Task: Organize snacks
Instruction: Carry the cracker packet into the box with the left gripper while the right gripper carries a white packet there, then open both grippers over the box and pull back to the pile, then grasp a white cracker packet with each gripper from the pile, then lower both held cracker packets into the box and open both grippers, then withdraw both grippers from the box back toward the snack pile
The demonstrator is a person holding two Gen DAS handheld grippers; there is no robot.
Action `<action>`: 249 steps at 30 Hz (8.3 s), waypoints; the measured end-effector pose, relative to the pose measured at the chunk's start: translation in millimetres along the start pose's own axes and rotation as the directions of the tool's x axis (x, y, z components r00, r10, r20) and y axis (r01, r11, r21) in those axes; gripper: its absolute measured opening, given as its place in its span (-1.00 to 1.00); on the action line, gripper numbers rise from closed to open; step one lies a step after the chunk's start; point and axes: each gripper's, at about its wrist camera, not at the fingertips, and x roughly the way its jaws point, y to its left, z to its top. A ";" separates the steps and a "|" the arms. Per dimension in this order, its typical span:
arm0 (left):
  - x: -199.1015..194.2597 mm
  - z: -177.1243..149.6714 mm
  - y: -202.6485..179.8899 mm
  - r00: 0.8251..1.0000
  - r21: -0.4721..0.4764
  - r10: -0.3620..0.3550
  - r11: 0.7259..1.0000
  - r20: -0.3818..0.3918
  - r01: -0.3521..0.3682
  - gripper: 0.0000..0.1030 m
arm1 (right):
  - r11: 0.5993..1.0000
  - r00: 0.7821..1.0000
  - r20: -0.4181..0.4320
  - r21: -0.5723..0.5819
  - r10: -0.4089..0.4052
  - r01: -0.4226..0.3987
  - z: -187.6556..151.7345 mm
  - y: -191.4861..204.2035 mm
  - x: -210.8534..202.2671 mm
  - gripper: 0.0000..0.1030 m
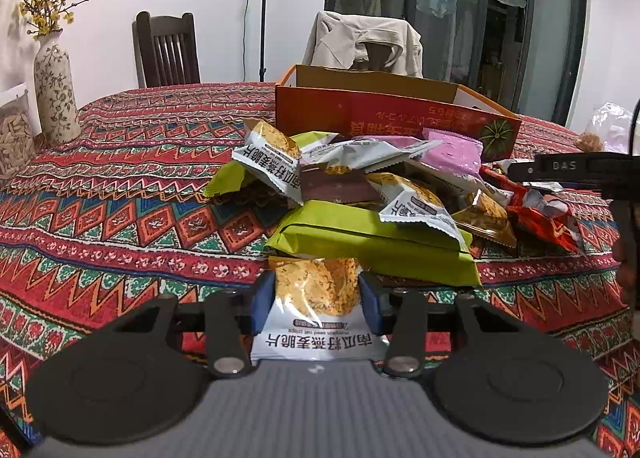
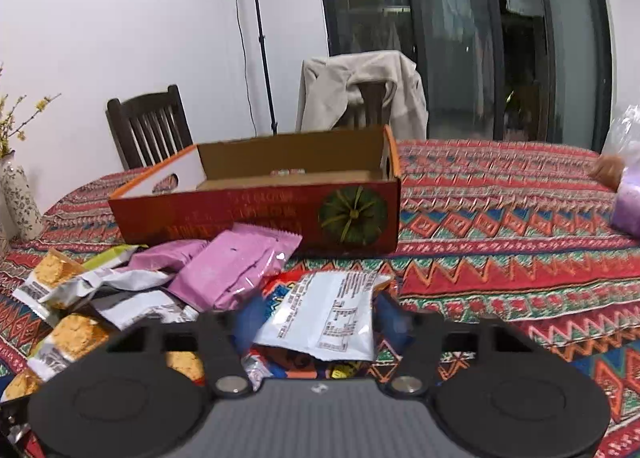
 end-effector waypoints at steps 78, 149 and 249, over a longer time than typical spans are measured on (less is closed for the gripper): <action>54.4 267.8 12.0 0.985 0.106 -0.074 0.993 0.154 0.058 0.77 | 0.971 0.995 0.091 -0.237 0.038 -0.016 206.0 -22.5 58.1 0.89; 56.5 78.1 60.5 0.993 -0.081 -0.059 0.994 0.099 0.067 -0.53 | 0.981 0.974 -0.149 -0.063 0.170 -0.181 -12.8 43.3 -11.4 0.35; -65.8 161.7 7.9 0.978 0.157 -0.082 0.986 0.192 0.052 0.78 | 0.960 0.967 0.117 -0.195 0.227 -0.202 153.9 -0.9 -100.8 1.00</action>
